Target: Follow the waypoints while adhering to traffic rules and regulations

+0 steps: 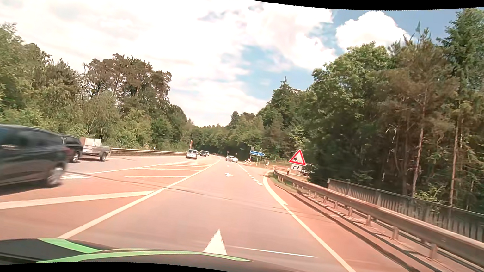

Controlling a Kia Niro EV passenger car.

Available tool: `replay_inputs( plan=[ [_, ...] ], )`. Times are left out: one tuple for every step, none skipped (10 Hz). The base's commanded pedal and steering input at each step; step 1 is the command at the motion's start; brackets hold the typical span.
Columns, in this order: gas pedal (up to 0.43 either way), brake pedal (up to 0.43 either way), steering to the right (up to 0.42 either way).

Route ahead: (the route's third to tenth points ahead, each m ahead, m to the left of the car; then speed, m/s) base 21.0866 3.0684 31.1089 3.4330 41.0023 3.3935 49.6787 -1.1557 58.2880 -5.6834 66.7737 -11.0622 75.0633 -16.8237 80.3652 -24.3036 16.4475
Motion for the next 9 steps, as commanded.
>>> replay_inputs(
  plan=[
    [0.0, 0.0, 0.009],
    [0.0, 0.0, 0.011],
    [0.0, 0.0, 0.012],
    [0.0, 0.024, 0.012],
    [0.0, 0.061, 0.013],
    [0.0, 0.073, 0.014],
    [0.0, 0.091, 0.016],
    [0.0, 0.091, 0.016],
    [0.0, 0.091, 0.016]
  ],
)
